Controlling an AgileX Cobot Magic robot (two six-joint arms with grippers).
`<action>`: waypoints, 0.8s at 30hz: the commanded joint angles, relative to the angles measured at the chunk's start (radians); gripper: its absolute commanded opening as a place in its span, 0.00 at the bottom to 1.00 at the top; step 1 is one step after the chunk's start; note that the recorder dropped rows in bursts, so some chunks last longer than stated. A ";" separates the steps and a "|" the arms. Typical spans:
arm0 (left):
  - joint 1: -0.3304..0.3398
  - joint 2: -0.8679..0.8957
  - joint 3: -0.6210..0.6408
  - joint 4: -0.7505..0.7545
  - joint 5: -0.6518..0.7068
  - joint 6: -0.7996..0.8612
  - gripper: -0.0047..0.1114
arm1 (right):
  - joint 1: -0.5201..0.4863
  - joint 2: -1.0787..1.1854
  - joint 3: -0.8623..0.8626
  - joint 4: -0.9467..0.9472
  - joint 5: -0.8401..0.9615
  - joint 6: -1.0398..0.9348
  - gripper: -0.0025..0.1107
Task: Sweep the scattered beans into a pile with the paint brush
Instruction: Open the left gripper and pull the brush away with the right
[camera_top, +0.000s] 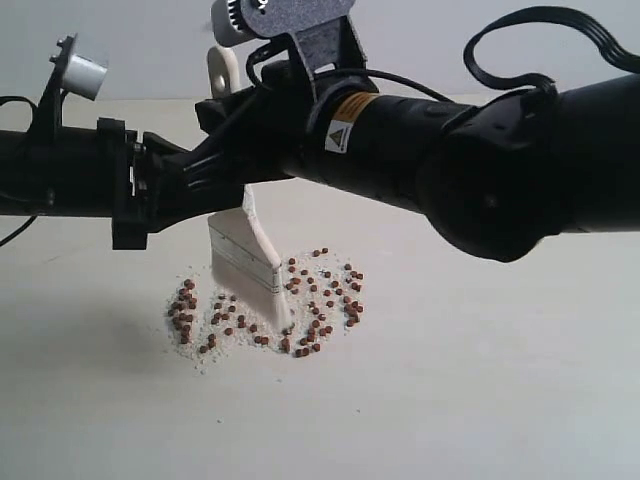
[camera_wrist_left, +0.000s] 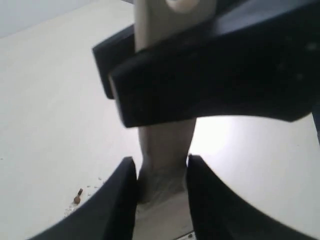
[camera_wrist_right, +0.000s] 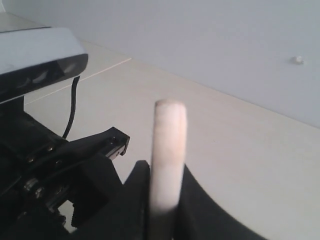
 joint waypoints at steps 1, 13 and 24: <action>-0.003 0.000 0.003 0.037 0.041 0.000 0.11 | -0.020 -0.014 -0.005 0.113 0.016 -0.108 0.02; -0.003 0.000 0.003 0.058 0.067 0.000 0.49 | -0.035 -0.041 0.009 0.463 0.007 -0.408 0.02; -0.001 -0.006 0.003 0.027 0.040 0.000 0.04 | -0.046 -0.329 0.379 0.730 -0.325 -0.621 0.02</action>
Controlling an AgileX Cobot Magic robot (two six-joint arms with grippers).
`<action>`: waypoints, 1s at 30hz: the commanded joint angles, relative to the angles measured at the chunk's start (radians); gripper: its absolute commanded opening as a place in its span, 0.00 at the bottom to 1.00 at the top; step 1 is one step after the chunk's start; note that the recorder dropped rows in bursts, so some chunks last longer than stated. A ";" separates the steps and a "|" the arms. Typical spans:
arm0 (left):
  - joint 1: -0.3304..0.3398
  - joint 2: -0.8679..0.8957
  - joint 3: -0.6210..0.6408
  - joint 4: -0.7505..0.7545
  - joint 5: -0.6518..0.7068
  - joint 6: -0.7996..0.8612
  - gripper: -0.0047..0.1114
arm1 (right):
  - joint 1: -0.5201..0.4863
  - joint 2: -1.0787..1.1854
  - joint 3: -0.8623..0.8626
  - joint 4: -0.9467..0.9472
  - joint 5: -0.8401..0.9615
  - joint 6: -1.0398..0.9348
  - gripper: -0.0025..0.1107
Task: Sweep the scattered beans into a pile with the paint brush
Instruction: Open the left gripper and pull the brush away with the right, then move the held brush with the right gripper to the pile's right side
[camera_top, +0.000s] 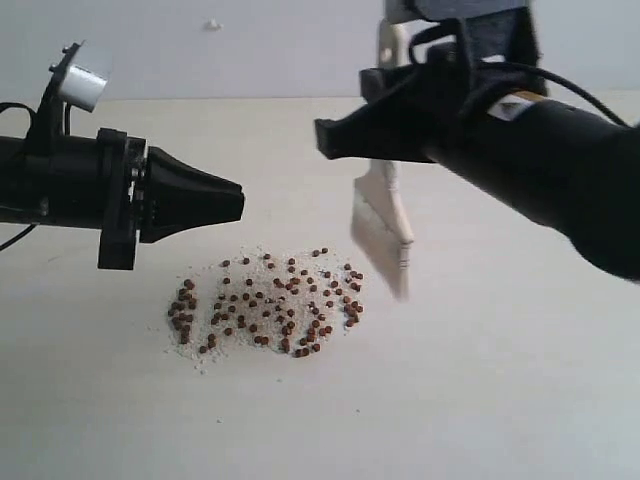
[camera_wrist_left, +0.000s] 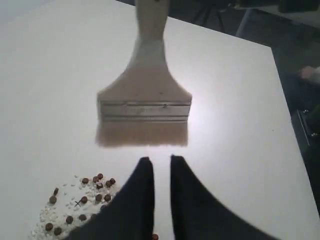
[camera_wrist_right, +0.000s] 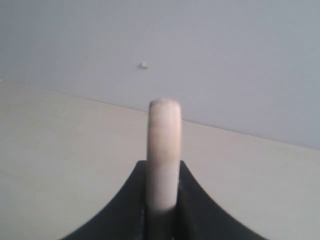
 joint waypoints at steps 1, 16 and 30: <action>0.003 -0.006 0.004 -0.042 -0.026 -0.004 0.04 | -0.008 -0.110 0.161 0.040 -0.146 -0.008 0.02; 0.288 -0.370 0.135 -0.140 -0.100 -0.100 0.04 | -0.008 -0.225 0.365 -0.084 -0.314 0.249 0.02; 0.300 -0.901 0.242 -0.140 -0.391 -0.431 0.04 | -0.008 -0.223 0.365 -0.129 -0.353 0.288 0.02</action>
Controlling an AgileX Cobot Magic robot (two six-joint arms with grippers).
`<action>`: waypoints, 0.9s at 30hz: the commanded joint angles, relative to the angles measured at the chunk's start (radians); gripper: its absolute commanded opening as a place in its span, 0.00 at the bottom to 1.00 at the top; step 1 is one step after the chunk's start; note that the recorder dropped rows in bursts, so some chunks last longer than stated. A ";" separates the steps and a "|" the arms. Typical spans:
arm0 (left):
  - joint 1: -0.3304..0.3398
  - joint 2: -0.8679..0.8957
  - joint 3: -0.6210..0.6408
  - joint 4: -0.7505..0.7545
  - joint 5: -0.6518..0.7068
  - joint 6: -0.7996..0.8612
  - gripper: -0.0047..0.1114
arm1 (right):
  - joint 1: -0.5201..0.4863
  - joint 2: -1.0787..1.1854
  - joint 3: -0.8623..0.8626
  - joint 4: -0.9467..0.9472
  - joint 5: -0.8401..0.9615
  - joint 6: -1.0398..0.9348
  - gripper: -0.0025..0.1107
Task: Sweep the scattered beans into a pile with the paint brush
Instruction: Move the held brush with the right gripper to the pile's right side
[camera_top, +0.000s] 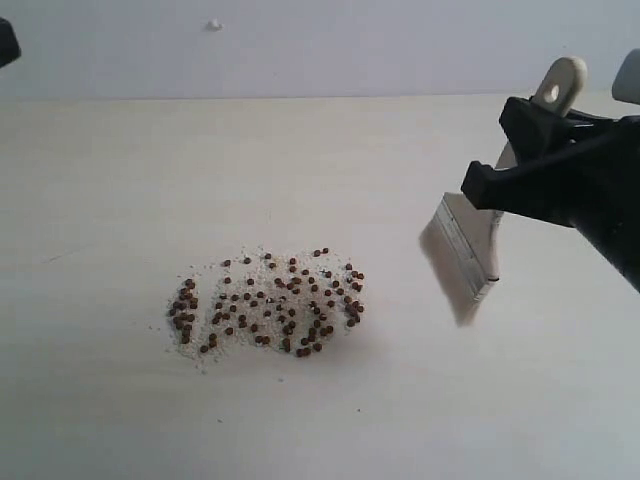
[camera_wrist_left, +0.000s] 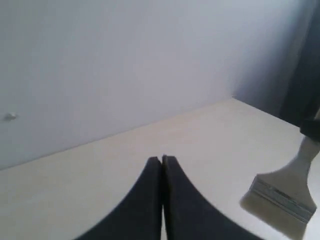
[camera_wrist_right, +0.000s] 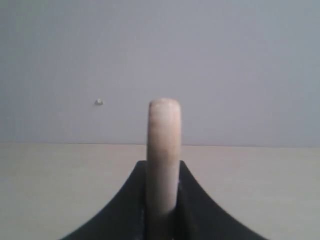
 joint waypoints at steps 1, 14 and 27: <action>0.002 -0.215 0.052 -0.011 -0.170 -0.089 0.04 | -0.005 -0.004 -0.001 -0.027 -0.029 0.003 0.02; 0.002 -0.616 0.194 -0.011 -0.547 -0.315 0.04 | -0.005 0.076 -0.001 -0.162 -0.088 0.055 0.02; 0.002 -0.586 0.162 -0.011 -0.704 -0.222 0.04 | -0.005 0.089 -0.001 -0.164 -0.034 0.046 0.02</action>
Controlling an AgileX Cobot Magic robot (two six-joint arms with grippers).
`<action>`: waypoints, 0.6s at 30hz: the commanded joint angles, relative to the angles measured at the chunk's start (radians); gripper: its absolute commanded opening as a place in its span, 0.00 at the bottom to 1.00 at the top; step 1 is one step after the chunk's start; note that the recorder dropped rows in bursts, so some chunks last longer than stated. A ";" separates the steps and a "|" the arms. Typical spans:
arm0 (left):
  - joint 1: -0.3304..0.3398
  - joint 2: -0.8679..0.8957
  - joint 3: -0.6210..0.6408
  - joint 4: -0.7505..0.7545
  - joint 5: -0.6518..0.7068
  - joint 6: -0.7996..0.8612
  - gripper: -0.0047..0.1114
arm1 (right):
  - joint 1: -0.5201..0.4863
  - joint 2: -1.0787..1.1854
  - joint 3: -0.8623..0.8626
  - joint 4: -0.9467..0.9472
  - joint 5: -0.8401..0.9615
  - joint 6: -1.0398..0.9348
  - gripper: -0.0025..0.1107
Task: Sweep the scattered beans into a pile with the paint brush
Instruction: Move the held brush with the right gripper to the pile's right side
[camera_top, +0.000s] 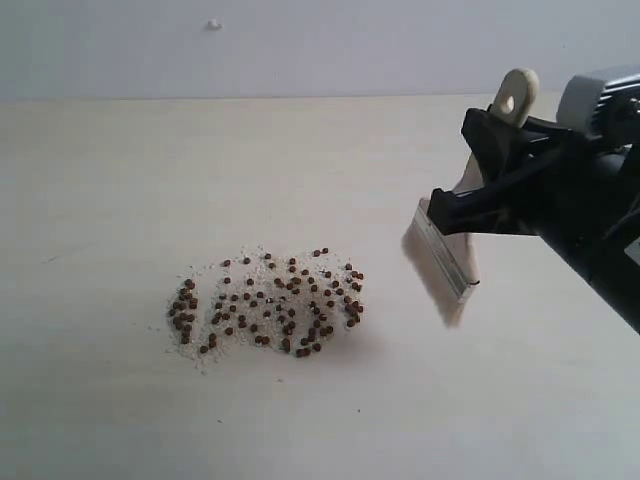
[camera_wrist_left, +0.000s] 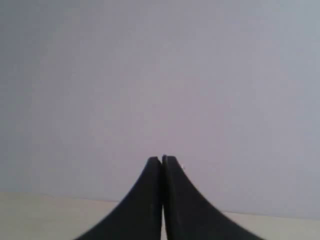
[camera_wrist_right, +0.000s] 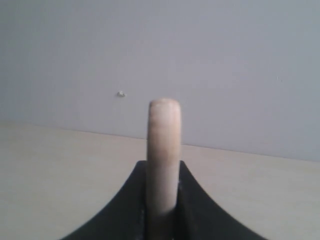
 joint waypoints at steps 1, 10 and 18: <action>0.002 0.004 -0.010 -0.007 -0.046 -0.005 0.04 | -0.005 0.002 -0.001 -0.021 0.012 -0.005 0.02; 0.002 0.004 -0.010 -0.007 -0.017 -0.119 0.04 | -0.005 0.002 -0.001 -0.098 0.031 0.001 0.02; 0.002 0.004 -0.010 -0.007 -0.017 -0.119 0.04 | -0.005 0.002 -0.001 -0.098 0.022 -0.007 0.02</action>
